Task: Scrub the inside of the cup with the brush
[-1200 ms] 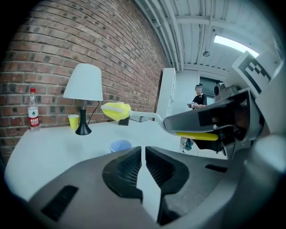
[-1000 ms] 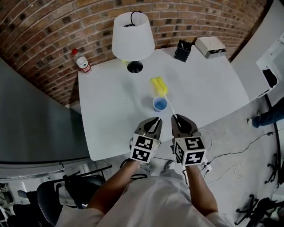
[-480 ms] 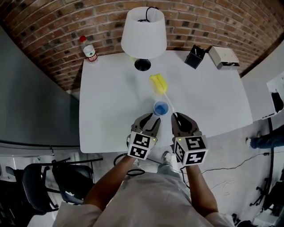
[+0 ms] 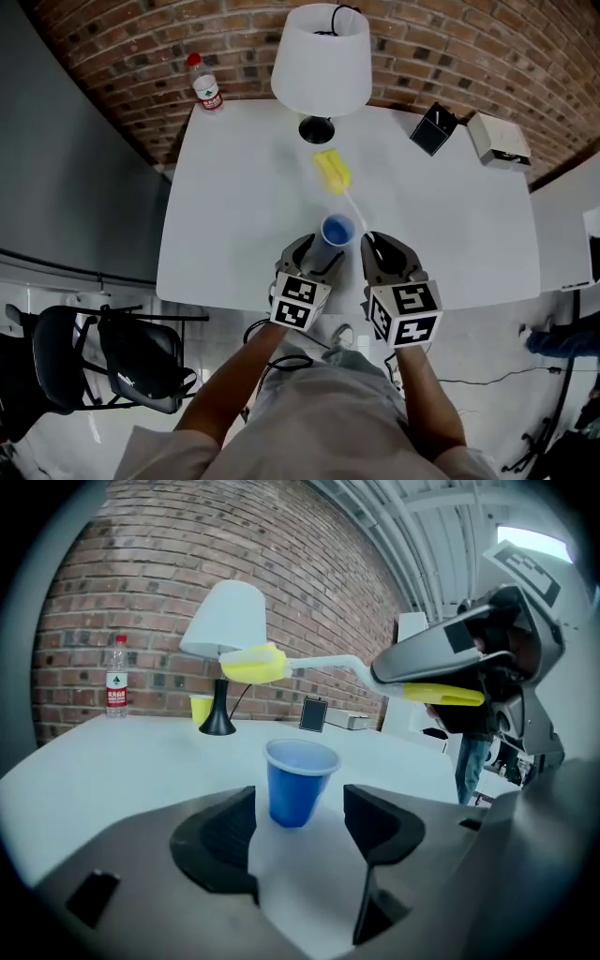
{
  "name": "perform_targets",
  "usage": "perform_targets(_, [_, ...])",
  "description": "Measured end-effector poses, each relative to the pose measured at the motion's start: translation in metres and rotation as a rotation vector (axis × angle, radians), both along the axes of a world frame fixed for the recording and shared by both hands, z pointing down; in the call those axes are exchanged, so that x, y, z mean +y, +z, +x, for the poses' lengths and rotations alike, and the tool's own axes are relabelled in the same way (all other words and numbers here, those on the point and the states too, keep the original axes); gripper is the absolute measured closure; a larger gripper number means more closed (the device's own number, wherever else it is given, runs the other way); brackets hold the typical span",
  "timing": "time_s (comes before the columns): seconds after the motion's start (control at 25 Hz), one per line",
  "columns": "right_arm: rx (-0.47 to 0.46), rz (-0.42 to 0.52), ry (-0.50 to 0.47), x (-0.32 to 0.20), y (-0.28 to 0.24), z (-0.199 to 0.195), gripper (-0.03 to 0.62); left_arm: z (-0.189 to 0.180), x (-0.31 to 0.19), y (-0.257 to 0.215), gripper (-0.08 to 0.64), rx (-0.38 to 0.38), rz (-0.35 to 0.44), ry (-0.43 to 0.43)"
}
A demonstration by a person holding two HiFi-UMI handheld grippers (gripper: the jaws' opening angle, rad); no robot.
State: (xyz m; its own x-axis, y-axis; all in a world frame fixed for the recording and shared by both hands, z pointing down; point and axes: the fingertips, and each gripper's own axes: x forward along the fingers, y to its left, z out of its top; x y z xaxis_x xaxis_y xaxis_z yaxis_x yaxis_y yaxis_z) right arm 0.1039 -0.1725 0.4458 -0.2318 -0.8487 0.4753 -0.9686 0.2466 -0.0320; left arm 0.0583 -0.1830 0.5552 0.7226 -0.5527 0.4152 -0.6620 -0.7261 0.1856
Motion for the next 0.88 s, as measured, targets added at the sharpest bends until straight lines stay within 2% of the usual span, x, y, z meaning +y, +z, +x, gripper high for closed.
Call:
perform_targets(0.28, [-0.019, -0.018, -0.053, 0.002, 0.014, 0.013, 0.563, 0.007, -0.009, 0.007, 0.253, -0.024, 0.023, -0.076])
perform_targets(0.52, [-0.043, -0.032, -0.078, 0.004, 0.024, 0.022, 0.563, 0.014, -0.011, 0.018, 0.252, -0.109, 0.025, -0.085])
perform_targets(0.88, [-0.054, -0.032, -0.105, 0.002, 0.026, 0.033, 0.563, 0.021, -0.019, 0.019, 0.252, -0.132, 0.016, -0.138])
